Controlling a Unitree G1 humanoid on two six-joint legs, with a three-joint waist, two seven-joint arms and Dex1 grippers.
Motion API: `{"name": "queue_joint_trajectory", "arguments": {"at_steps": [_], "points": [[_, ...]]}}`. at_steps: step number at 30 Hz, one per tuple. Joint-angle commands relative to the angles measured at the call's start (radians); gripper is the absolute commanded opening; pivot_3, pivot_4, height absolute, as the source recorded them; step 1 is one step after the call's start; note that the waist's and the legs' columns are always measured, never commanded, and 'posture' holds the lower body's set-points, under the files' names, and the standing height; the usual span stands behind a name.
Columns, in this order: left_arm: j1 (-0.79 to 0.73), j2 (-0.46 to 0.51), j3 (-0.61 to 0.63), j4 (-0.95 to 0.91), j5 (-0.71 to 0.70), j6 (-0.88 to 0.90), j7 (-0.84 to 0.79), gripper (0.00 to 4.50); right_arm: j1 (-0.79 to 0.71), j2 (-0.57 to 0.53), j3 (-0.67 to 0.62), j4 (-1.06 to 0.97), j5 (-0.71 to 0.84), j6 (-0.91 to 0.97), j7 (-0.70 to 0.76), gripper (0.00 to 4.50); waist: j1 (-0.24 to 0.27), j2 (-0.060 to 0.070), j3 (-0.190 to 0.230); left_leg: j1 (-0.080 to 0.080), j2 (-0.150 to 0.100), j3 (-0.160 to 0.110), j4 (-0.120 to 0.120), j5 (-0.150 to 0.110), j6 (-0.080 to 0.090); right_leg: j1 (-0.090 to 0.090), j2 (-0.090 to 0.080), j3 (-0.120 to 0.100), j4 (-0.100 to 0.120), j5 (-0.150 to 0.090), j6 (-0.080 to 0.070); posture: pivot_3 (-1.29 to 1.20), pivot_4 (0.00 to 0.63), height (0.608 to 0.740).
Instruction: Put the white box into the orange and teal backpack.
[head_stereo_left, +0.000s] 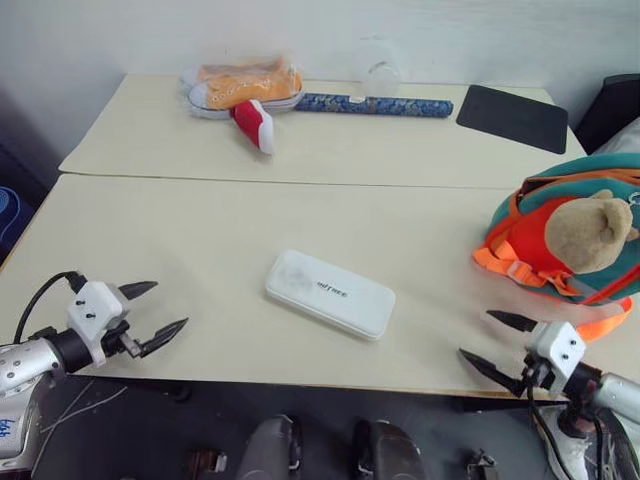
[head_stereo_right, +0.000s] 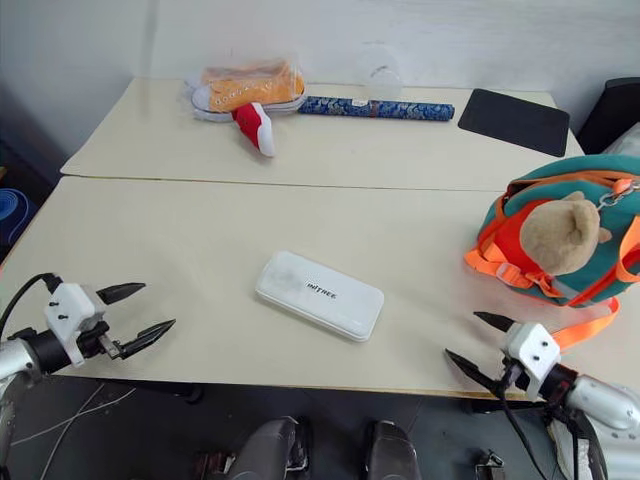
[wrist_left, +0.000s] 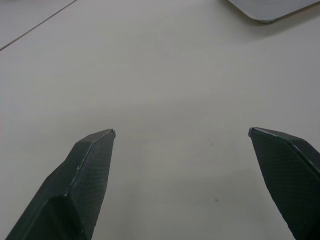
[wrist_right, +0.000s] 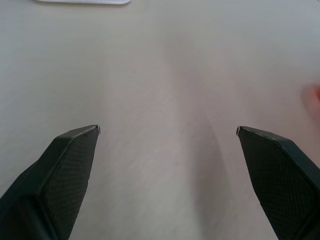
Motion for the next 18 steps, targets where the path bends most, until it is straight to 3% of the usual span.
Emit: {"name": "queue_joint_trajectory", "arguments": {"at_steps": [1, 8, 9, 12, 18], "points": [[-0.001, 0.021, 0.018, -0.006, -0.008, 0.007, -0.013, 4.5, 0.003, -0.013, -0.033, -0.043, 0.025, -0.02, 0.005, 4.49, -0.001, 0.0, 0.0, 0.0, 0.0, 0.0, 0.0, 0.0, 0.0, 0.0, 0.0, 0.001, 0.0, 0.0, 0.0, 0.0, 0.15, 0.74], [-0.042, 0.042, -0.006, -0.068, -0.1, 0.158, -0.062, 4.5, -0.029, 0.001, 0.011, -0.11, 0.032, 0.029, -0.01, 4.49, 0.0, 0.0, 0.0, 0.0, 0.0, 0.002, 0.0, 0.002, -0.005, -0.002, 0.0, 0.002, 0.0, 0.0, 0.0, 0.0, 0.15, 0.74], [-0.06, 0.048, -0.019, -0.08, -0.109, 0.193, -0.061, 4.5, -0.04, -0.002, 0.025, -0.135, 0.041, 0.058, -0.009, 4.31, 0.0, 0.0, 0.0, 0.0, 0.0, 0.002, 0.0, 0.002, -0.005, -0.002, 0.0, 0.002, 0.0, 0.0, 0.0, 0.0, 0.15, 0.74], [-0.21, 0.035, -0.119, -0.103, -0.084, 0.28, 0.001, 3.88, -0.085, -0.028, 0.107, -0.233, 0.052, 0.19, -0.004, 3.6, 0.004, 0.0, 0.0, 0.0, 0.0, 0.002, 0.001, 0.002, -0.005, -0.001, 0.0, 0.002, 0.002, 0.0, 0.0, 0.0, 0.15, 0.74], [-0.493, -0.024, -0.368, -0.049, 0.062, 0.382, 0.095, 2.01, -0.171, -0.079, 0.289, -0.286, -0.036, 0.253, 0.053, 1.55, 0.006, 0.0, 0.0, -0.001, 0.0, 0.003, 0.001, 0.002, -0.005, -0.002, 0.001, 0.003, 0.003, 0.0, 0.0, 0.0, 0.15, 0.74]]}}
